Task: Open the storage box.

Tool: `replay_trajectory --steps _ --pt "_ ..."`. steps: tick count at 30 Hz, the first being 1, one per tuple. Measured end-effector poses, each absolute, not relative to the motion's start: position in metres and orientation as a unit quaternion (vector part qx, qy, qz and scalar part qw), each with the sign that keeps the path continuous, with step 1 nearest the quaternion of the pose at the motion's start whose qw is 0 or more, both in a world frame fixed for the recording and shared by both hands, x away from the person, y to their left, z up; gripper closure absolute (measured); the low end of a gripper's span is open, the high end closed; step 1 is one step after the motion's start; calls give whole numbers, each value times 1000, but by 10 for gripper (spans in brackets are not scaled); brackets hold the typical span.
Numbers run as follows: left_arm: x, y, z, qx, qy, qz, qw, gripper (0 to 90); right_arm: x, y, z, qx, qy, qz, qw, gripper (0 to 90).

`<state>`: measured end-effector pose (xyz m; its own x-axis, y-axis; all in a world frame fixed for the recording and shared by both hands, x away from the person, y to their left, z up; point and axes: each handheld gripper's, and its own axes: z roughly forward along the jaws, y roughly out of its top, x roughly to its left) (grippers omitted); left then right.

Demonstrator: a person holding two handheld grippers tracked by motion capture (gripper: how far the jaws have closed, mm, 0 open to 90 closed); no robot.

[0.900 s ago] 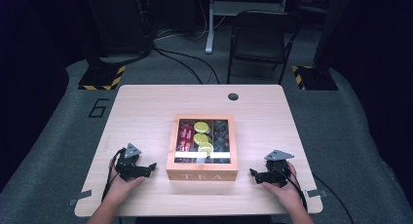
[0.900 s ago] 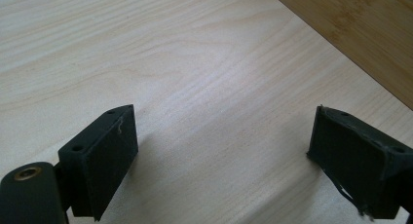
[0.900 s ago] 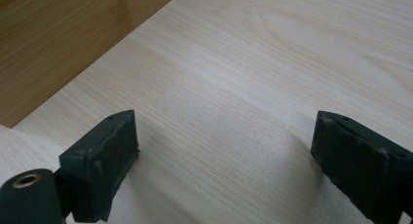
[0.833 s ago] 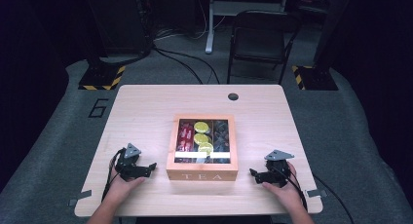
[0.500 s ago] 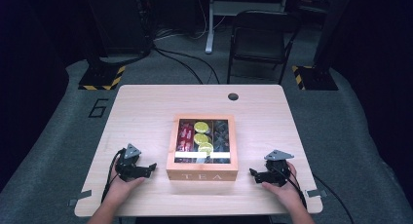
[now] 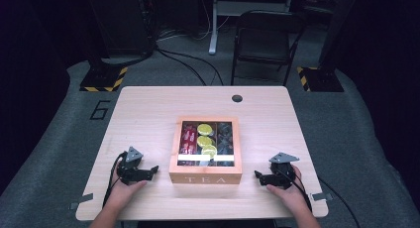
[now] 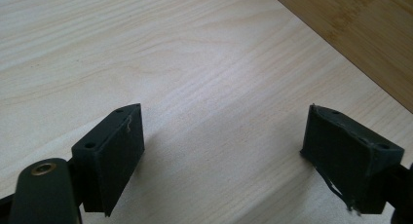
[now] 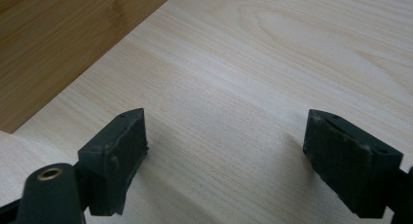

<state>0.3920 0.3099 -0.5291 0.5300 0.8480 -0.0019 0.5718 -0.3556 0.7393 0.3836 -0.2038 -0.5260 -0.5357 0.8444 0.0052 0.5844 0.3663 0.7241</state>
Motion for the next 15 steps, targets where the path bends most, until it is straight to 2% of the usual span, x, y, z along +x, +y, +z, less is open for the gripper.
replay_trajectory --steps 2,4,5,11,15 --pt "392 310 -528 802 442 193 352 162 383 -204 -525 443 806 345 187 184" --pt "392 310 -528 805 439 192 351 171 383 -205 -524 443 805 346 187 243" --pt "391 310 -527 804 439 195 350 215 384 -206 -523 446 804 346 188 281" --pt "389 308 -519 805 445 171 355 311 384 -206 -520 451 807 335 183 358" --pt "384 304 -508 808 436 167 360 334 380 -203 -514 438 812 335 189 377"
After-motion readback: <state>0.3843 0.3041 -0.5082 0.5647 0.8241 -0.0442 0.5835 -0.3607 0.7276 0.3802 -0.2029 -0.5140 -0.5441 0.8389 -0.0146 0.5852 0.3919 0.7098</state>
